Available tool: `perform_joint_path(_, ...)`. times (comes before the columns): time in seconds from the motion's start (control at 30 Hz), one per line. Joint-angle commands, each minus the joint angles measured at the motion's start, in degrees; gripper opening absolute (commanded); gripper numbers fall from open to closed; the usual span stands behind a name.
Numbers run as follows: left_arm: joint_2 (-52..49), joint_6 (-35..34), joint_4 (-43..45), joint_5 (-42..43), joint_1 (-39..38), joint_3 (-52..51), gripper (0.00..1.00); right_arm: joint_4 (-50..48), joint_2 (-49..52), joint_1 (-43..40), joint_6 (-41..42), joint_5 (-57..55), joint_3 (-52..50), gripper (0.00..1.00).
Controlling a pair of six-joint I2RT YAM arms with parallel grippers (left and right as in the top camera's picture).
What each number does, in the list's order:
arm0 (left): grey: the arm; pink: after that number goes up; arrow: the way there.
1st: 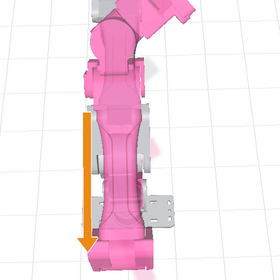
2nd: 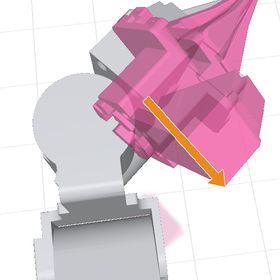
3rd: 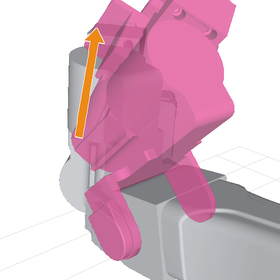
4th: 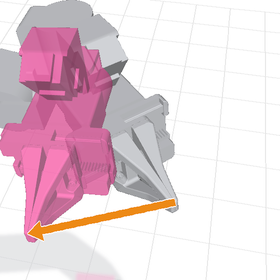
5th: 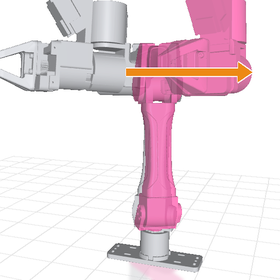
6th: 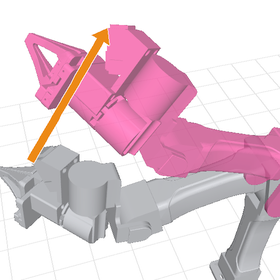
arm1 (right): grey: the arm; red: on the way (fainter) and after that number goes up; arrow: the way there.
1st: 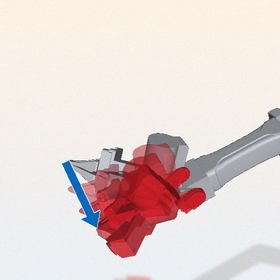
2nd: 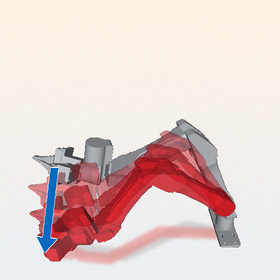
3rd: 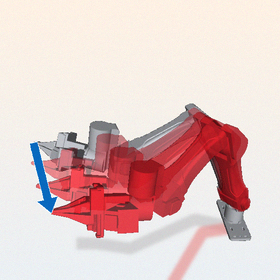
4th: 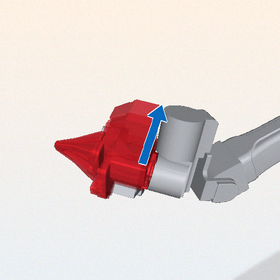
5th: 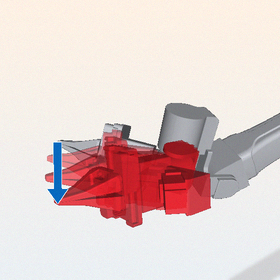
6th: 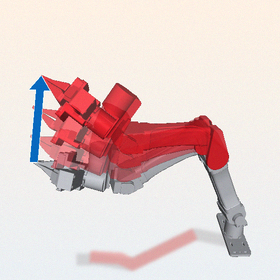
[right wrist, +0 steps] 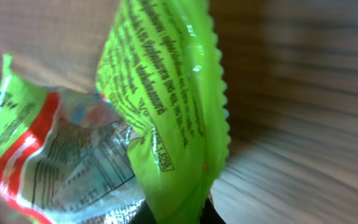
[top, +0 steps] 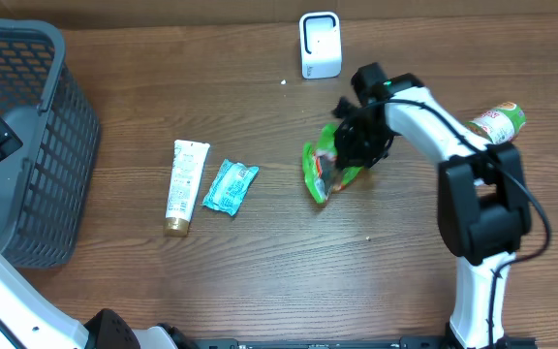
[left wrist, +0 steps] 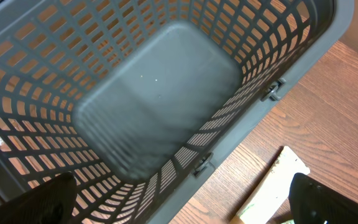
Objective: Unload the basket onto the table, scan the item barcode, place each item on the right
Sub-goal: 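Lift the snack bag and hold it in front of the scanner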
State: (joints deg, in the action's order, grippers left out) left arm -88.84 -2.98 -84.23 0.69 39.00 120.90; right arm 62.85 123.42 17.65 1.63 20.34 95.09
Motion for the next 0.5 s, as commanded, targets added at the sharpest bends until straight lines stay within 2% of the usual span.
perform_joint_path(0.0,0.39,-0.42,0.17,0.24,-0.02,0.7,1.0,-0.13,-14.51,-0.09,8.5,-10.95,2.49,0.04)
perform_joint_path(0.23,0.39,-0.42,0.17,0.24,-0.02,0.7,1.0,0.68,-27.45,5.6,15.43,-28.46,2.49,0.04)
perform_joint_path(0.47,0.39,-0.42,0.17,0.24,-0.02,0.7,1.0,0.07,-32.0,13.31,21.4,-46.95,2.49,0.04)
